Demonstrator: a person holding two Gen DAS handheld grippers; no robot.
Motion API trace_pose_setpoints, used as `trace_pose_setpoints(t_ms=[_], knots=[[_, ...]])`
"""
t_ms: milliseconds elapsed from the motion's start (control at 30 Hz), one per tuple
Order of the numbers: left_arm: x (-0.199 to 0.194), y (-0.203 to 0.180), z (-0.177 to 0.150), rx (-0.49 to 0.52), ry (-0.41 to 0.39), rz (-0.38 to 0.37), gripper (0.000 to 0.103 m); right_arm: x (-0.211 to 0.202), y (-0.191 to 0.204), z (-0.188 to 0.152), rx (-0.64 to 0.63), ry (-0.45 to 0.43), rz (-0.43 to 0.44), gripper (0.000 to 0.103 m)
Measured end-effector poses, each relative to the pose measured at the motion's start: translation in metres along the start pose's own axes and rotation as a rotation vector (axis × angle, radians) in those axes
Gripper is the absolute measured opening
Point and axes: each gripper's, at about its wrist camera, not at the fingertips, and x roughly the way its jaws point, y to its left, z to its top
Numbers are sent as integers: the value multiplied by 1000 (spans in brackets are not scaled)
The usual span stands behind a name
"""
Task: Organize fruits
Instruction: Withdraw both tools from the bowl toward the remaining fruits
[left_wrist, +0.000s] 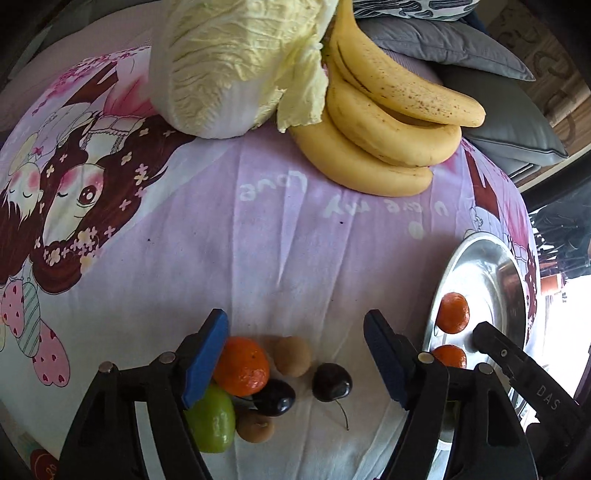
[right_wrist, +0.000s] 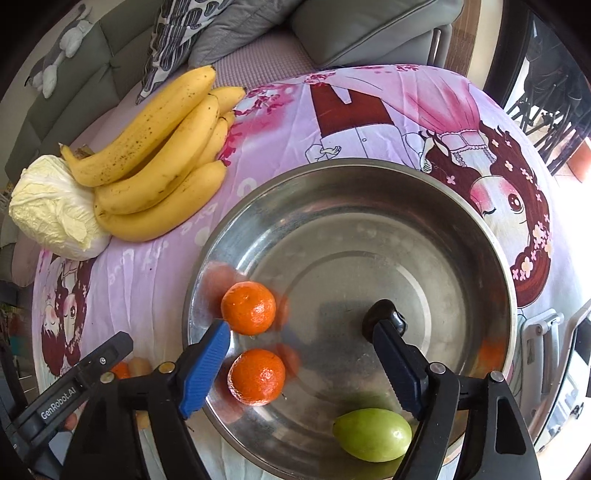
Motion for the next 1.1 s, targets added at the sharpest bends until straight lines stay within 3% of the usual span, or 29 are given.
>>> trace_pose_setpoints(t_ms=[300,400,467,900,1100], knots=[[6,3,-1,-6,2,8,81,5,12,-2,-38,13,-1,85],[7,0,-4,6,-13,27,93,6,10,-2,-30,15,2,98],[7,-2,-5,15,-24,52,94,6,9,-1,-27,11,-1,103],[15,0,-10,20,-24,120,95,9,0,1,10,19,1,103],[8,7,-9,23,-42,110,95,4,8,0,-4,-9,18,103]])
